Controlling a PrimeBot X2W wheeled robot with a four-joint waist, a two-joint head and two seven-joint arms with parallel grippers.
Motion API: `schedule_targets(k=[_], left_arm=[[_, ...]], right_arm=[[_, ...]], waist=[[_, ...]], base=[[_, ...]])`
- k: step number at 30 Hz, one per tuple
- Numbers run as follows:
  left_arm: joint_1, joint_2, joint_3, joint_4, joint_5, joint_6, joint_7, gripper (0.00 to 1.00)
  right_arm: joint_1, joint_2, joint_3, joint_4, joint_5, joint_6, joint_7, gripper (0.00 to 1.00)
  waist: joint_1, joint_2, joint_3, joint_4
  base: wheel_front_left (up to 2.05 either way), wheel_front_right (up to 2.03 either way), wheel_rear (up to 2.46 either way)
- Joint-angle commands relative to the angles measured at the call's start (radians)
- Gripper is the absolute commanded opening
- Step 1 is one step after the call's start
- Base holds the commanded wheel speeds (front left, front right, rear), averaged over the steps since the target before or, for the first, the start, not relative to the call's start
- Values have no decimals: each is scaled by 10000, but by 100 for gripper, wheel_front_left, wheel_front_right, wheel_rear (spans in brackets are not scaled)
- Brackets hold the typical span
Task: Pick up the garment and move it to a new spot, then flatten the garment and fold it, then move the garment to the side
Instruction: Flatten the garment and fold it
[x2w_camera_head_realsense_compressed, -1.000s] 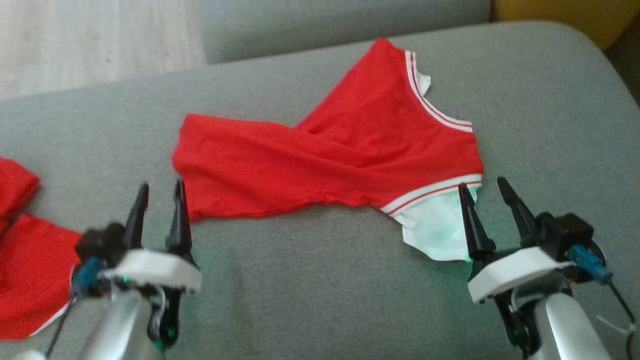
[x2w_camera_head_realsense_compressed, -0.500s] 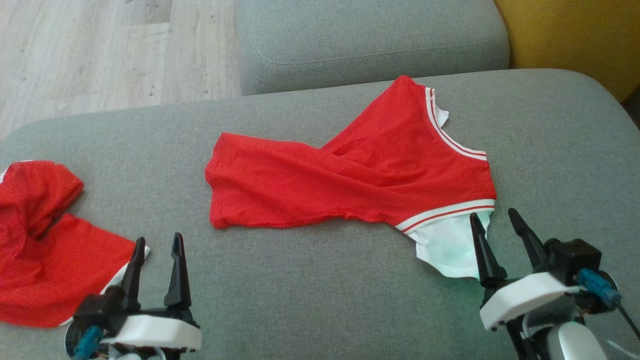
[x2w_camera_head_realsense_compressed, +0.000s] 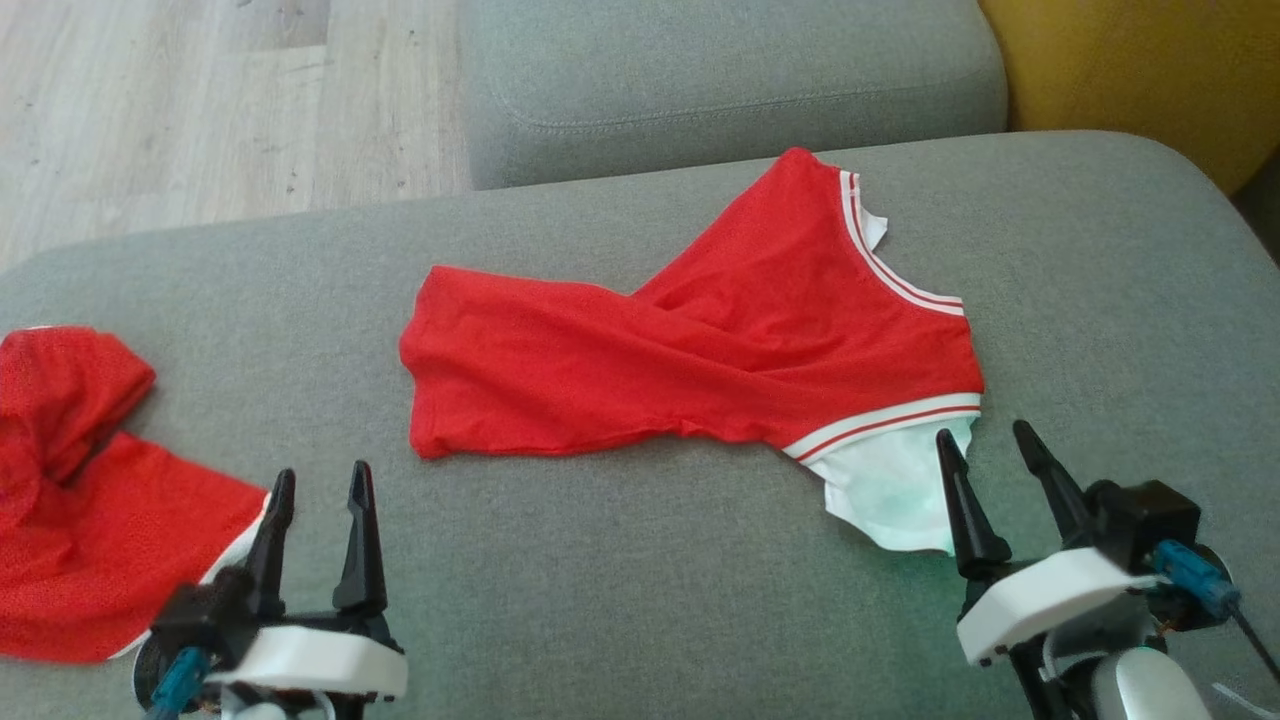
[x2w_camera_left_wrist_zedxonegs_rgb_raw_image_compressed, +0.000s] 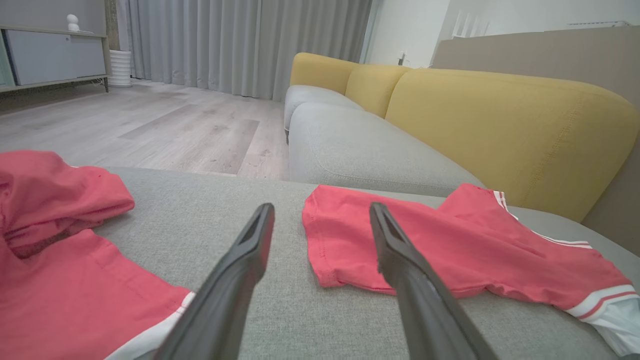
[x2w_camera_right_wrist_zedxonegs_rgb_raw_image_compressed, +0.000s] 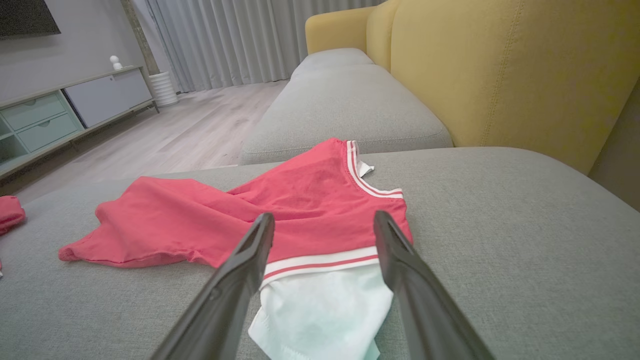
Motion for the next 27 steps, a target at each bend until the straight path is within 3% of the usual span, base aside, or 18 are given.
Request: schedule_targets(k=[1,7,13,27], left_arm=[[-479,183,246,-258,20,9,10,100],[-1222,61,-5,356,-48,-52,601,100],[-2695,-206,-407,2094,135,-101,1132,100],[-4410,-464,-457,5412,115,409,1960,100]], right_arm=[[-233,-34,269,-382,55,75,-15,100],[-421,-34,417,-435,79,75,7,100],[-924,-34,793,-342,111,75,-27,100],[-1636,-34,1214,111,318,75,-342,100]], waist=[[0,0,45,-24],[0,0,394,-112],[0,0,1043,-363],[0,0,1933,-943]], base=[[0,0,0],[0,0,0],[0,0,0],[0,0,0]])
